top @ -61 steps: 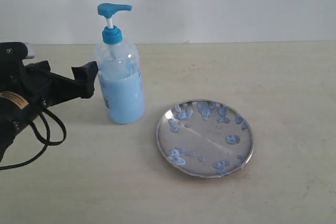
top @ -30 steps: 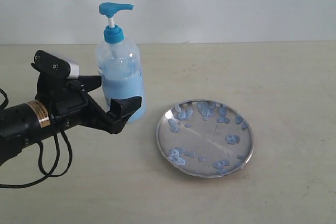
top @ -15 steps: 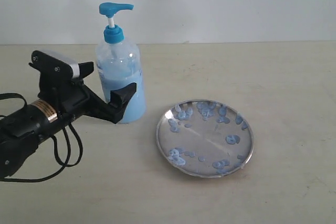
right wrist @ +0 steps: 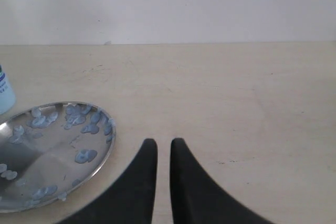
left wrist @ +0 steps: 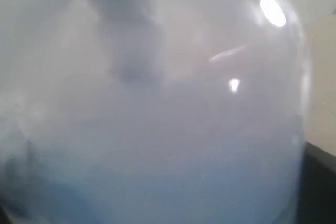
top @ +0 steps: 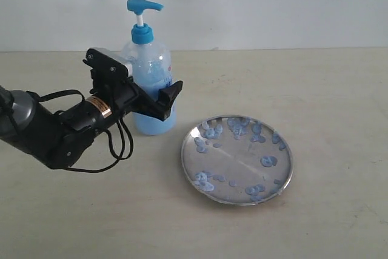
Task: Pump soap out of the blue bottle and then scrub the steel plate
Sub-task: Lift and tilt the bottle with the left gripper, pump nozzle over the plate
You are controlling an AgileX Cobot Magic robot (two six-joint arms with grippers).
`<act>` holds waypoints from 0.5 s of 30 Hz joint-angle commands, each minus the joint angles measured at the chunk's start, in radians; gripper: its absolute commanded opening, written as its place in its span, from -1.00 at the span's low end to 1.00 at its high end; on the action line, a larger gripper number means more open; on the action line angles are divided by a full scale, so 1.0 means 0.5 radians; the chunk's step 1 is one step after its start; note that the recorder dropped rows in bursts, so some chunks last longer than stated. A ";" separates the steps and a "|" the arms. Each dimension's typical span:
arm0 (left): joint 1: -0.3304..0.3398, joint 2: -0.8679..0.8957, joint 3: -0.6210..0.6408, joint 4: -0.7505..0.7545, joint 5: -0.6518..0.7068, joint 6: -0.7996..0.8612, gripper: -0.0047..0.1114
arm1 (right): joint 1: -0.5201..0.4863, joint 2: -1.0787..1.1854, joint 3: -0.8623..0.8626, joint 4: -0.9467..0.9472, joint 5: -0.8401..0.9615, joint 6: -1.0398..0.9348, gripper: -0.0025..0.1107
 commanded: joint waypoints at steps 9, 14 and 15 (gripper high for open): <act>-0.004 0.024 -0.092 0.014 0.116 0.072 -0.84 | 0.002 -0.008 -0.001 0.001 -0.020 -0.009 -0.96; -0.013 0.016 -0.092 0.232 0.137 0.443 -0.84 | 0.002 -0.008 -0.001 0.001 -0.020 -0.009 -0.96; -0.013 0.016 -0.092 0.274 0.162 0.472 -0.84 | 0.002 -0.008 -0.001 0.001 -0.020 -0.009 -0.96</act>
